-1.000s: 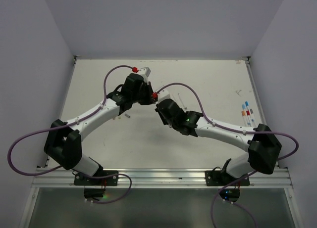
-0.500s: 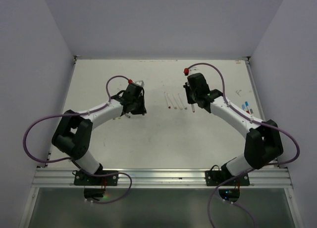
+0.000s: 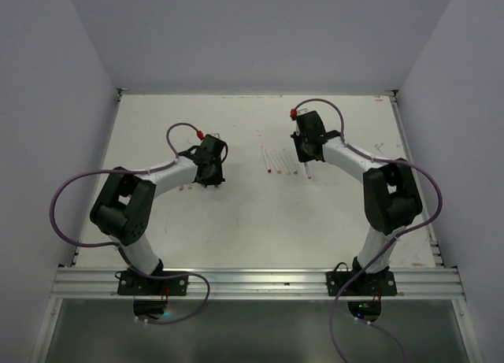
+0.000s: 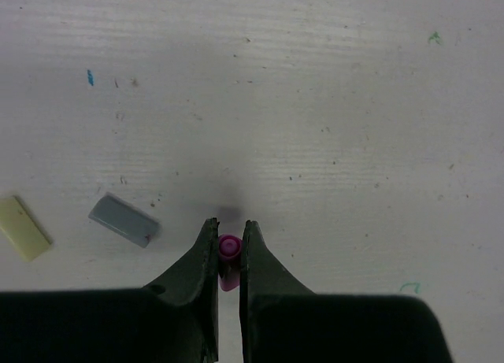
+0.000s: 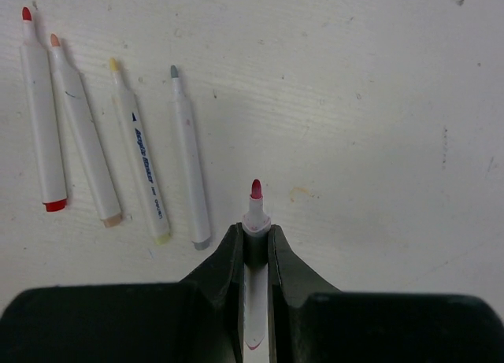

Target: Open the pen caps

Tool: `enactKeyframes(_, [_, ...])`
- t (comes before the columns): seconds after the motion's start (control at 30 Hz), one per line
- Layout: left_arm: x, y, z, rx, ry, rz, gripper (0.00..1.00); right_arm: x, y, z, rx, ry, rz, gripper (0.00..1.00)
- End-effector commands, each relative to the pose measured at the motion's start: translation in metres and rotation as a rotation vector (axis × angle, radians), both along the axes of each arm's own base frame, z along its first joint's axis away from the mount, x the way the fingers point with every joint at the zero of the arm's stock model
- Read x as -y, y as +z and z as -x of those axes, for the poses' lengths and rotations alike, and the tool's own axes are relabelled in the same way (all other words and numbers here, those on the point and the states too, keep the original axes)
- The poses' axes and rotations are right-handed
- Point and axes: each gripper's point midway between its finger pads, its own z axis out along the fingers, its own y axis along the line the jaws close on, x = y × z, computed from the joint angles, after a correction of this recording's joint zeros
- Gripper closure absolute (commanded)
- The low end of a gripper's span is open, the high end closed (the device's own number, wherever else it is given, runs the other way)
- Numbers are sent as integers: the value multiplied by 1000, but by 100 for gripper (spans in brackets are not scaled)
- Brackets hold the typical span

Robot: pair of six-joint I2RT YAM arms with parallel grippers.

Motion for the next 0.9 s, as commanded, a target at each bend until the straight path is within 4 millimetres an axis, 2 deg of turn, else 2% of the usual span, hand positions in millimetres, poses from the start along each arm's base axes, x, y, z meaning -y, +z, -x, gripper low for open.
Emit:
enactKeyframes(0.0, [-22,-6,-2,-2,62,-53,100,-13,11,-20,39,36,-33,100])
enactKeyframes(0.17, [-37,-6,-5,16,105,-49,100,-16,-3,-31,39,39,-20,100])
enactKeyframes(0.27, [-45,-7,-8,17,126,-51,97,-17,-4,-39,39,29,-7,100])
enactKeyframes(0.4, [-48,-11,-8,10,134,-42,90,-21,-14,-45,18,34,-8,100])
enactKeyframes(0.57, [-54,-13,-8,9,154,-45,76,-24,-19,-48,9,42,-11,100])
enactKeyframes(0.7, [-56,-14,-7,8,159,-48,61,-26,-24,-48,5,43,-20,100])
enactKeyframes(0.87, [-56,-11,-9,20,154,-45,58,-33,-32,-48,-15,58,-45,100])
